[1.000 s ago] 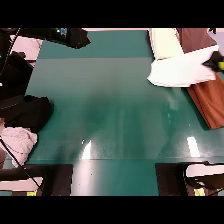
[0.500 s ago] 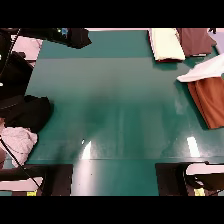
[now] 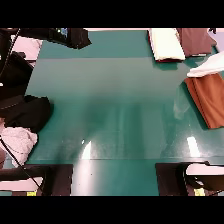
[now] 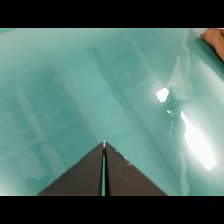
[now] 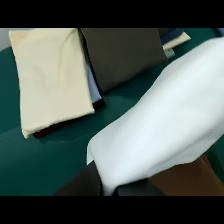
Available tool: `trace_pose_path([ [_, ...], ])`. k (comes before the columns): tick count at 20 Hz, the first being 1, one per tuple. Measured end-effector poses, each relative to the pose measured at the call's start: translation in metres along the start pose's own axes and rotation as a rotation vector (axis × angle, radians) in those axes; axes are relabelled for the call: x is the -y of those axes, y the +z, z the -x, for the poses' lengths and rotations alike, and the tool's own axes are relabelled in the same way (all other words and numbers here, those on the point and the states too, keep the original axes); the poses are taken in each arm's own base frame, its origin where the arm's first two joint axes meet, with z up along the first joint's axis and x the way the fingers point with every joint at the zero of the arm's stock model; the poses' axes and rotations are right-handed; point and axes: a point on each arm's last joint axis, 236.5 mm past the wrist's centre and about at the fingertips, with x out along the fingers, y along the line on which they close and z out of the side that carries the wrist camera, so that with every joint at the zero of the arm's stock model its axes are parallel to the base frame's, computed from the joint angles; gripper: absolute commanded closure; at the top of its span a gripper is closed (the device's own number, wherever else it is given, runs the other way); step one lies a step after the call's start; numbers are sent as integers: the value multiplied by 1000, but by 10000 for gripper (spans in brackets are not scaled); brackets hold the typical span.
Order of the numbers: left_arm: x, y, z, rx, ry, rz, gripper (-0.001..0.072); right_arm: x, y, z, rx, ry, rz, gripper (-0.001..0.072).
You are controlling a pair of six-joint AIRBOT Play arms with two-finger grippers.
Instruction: Fold the shirts.
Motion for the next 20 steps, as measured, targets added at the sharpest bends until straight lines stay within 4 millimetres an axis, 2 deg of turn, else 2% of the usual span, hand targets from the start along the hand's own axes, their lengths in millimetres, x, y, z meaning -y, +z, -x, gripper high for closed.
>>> trace_pose_path([
  [3, 0, -2, 0, -8, 0, -4, 682, 23, -29, 16, -62, -107, -7, 697],
  [11, 0, -7, 0, -29, -2, -27, 683, 81, -141, 61, -239, -311, -101, 693],
  [12, 0, -8, 0, -34, -3, -28, 682, 87, -154, 65, -255, -327, -121, 671],
  [13, 1, -9, 0, -40, -3, -31, 683, 94, -167, 69, -272, -343, -142, 503],
  [14, 1, -11, 0, -46, -4, -32, 683, 101, -180, 72, -289, -361, -162, 299],
  [15, 1, -12, 0, -51, -4, -35, 682, 108, -192, 75, -303, -375, -183, 148],
  [16, 1, -13, 0, -55, -5, -39, 682, 114, -202, 77, -311, -388, -202, 110],
  [18, 1, -14, 0, -61, -5, -45, 683, 125, -214, 83, -316, -413, -238, 110],
  [20, 1, -16, 1, -68, -6, -49, 682, 129, -214, 88, -304, -424, -255, 111],
])
